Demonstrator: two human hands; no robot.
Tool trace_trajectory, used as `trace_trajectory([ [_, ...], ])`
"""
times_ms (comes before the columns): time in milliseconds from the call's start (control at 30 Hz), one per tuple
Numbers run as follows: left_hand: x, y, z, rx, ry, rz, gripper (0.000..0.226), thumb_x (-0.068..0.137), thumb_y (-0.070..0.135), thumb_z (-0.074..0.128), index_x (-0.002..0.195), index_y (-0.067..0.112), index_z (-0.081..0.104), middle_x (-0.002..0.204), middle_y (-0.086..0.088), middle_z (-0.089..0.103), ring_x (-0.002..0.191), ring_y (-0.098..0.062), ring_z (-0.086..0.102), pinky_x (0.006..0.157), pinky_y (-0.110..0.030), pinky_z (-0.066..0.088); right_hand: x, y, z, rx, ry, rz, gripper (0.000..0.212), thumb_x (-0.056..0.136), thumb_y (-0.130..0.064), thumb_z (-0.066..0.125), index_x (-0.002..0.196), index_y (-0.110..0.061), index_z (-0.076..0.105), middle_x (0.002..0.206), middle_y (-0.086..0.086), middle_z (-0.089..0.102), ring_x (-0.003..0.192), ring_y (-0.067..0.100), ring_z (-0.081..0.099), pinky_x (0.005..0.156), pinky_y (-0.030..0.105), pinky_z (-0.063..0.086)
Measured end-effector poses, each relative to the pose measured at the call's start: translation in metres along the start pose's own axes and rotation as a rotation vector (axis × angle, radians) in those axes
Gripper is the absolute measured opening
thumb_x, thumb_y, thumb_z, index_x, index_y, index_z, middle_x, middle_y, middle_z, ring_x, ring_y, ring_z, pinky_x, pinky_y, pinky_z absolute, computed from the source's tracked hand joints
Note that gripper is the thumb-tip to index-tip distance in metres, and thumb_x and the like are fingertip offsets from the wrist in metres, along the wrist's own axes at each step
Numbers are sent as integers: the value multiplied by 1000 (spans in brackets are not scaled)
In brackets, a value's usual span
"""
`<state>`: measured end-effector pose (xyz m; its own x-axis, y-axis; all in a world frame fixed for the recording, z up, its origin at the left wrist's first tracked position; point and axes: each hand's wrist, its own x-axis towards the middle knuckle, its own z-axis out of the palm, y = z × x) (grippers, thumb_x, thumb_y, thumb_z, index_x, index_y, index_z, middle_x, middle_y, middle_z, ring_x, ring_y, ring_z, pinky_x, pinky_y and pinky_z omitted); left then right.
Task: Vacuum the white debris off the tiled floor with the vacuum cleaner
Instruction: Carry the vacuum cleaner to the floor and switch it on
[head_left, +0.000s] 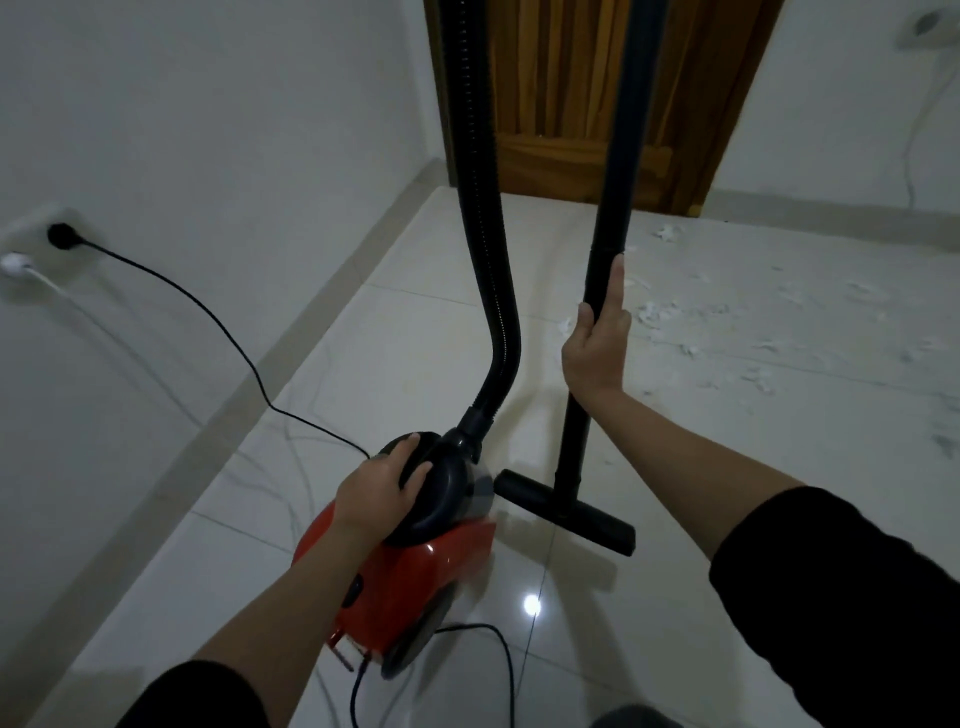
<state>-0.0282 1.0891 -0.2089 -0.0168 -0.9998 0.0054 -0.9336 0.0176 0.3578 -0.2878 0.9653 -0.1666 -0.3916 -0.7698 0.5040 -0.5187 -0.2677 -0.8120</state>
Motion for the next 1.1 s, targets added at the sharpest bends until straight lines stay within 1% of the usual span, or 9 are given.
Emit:
trace_trajectory([
  [100, 2, -9, 40, 7, 47, 30, 48, 94, 41, 53, 137, 19, 50, 106, -13, 70, 96, -32, 65, 74, -37, 51, -19, 33, 15, 12, -14, -32, 56, 103, -22, 32, 155, -26, 11, 84, 8, 40, 58, 20, 37, 59, 18, 32],
  [167, 2, -13, 62, 1, 83, 35, 51, 92, 46, 49, 135, 18, 52, 105, -12, 71, 96, -33, 66, 74, -39, 53, -31, 49, 18, 18, -31, -26, 56, 104, -21, 33, 154, -32, 8, 89, 9, 40, 62, 23, 40, 62, 23, 36],
  [267, 0, -14, 87, -33, 135, 41, 62, 84, 53, 39, 134, 19, 53, 103, -11, 72, 96, -32, 66, 75, -40, 55, -47, 65, 17, 40, -20, -25, 57, 105, -17, 35, 152, -34, 8, 93, 11, 40, 69, 31, 45, 68, 25, 37],
  [333, -3, -12, 101, -43, 146, 43, 64, 83, 55, 37, 134, 20, 52, 104, -11, 72, 97, -32, 66, 77, -40, 55, -56, 72, 15, 48, -7, -33, 57, 105, -17, 36, 149, -37, 6, 93, 11, 40, 72, 33, 47, 70, 25, 37],
  [500, -18, -5, 127, -68, 143, 73, 78, 78, 67, 25, 135, 22, 52, 105, -10, 72, 99, -30, 66, 78, -39, 55, -69, 82, 11, 63, -17, -33, 57, 105, -18, 36, 151, -35, 7, 93, 11, 40, 71, 32, 46, 71, 28, 36],
  [633, -24, -4, 141, -65, 102, 59, 64, 85, 58, 36, 137, 23, 48, 108, -9, 71, 102, -28, 65, 80, -39, 54, -73, 90, 9, 49, -29, -42, 57, 105, -18, 36, 149, -37, 5, 94, 12, 40, 70, 29, 45, 68, 24, 34],
  [767, -28, -3, 161, -81, 102, 46, 49, 94, 44, 50, 138, 22, 48, 111, -9, 70, 104, -28, 64, 83, -39, 53, -82, 105, 11, 39, -41, -33, 57, 105, -18, 36, 147, -39, 4, 94, 12, 40, 73, 35, 48, 69, 24, 35],
  [933, -36, -7, 185, -109, 104, 29, 48, 95, 41, 49, 138, 20, 47, 113, -8, 69, 103, -29, 64, 81, -37, 52, -100, 125, 16, 32, -77, -24, 58, 105, -16, 38, 152, -31, 8, 94, 12, 40, 76, 37, 49, 72, 25, 37],
  [1100, -41, -12, 196, -151, 138, -8, 48, 95, 42, 50, 138, 20, 47, 111, -10, 70, 99, -30, 65, 77, -37, 52, -99, 127, 23, 26, -90, -38, 57, 105, -17, 38, 155, -26, 11, 94, 11, 39, 73, 35, 48, 69, 23, 36],
])
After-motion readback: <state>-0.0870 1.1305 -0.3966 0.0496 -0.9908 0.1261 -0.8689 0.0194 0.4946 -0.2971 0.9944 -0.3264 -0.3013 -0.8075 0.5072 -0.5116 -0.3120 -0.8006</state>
